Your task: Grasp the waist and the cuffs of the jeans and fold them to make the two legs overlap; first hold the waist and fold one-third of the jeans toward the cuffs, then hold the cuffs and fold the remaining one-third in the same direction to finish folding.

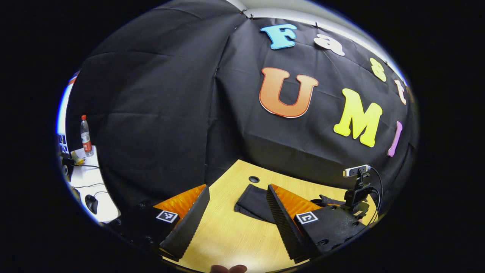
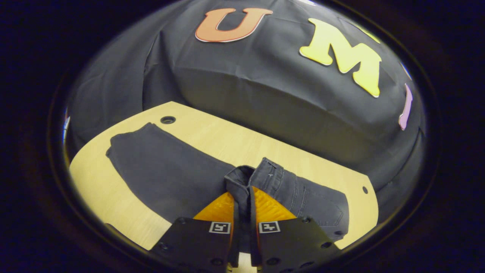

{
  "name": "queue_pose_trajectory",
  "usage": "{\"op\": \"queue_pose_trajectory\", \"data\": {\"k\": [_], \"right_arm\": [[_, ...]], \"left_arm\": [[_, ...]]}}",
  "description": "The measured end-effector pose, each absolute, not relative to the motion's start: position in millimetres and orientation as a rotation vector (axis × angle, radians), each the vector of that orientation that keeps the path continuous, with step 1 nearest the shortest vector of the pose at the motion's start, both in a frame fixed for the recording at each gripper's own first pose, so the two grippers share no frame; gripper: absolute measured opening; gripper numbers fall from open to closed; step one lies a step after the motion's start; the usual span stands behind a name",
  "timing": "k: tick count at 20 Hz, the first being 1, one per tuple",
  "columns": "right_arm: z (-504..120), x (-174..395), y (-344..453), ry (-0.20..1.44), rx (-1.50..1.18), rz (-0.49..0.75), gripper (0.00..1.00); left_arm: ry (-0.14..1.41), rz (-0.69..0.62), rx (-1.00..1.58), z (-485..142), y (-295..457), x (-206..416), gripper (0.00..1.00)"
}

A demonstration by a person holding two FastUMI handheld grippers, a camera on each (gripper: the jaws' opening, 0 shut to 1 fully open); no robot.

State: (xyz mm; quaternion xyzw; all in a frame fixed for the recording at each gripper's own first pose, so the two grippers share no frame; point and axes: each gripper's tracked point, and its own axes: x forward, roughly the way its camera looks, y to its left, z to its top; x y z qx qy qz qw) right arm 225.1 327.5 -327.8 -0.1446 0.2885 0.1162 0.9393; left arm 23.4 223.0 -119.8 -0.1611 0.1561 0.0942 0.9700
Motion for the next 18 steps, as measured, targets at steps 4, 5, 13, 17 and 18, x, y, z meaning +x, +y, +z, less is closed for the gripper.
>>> {"op": "queue_pose_trajectory", "data": {"k": [4,5,13,17,18], "right_arm": [[-325.2,201.0,345.4,0.652,-0.162,0.369,0.38],[-321.2,197.4,344.7,0.653,-0.148,0.378,0.57],[-219.8,153.0,305.9,0.555,-0.039,0.443,0.8],[-177.9,140.3,246.7,0.516,-0.065,0.406,0.89],[-168.9,137.8,230.9,0.509,-0.065,0.388,0.92]], "left_arm": [[0.333,0.176,-0.376,-128.8,218.6,29.0,0.97],[0.335,0.175,-0.386,-129.9,217.4,30.1,0.97],[0.399,0.143,-0.583,-170.0,197.7,40.8,0.98],[0.441,0.125,-0.735,-196.8,184.8,57.3,0.98],[0.458,0.11,-0.768,-204.5,180.1,62.5,0.98]]}}
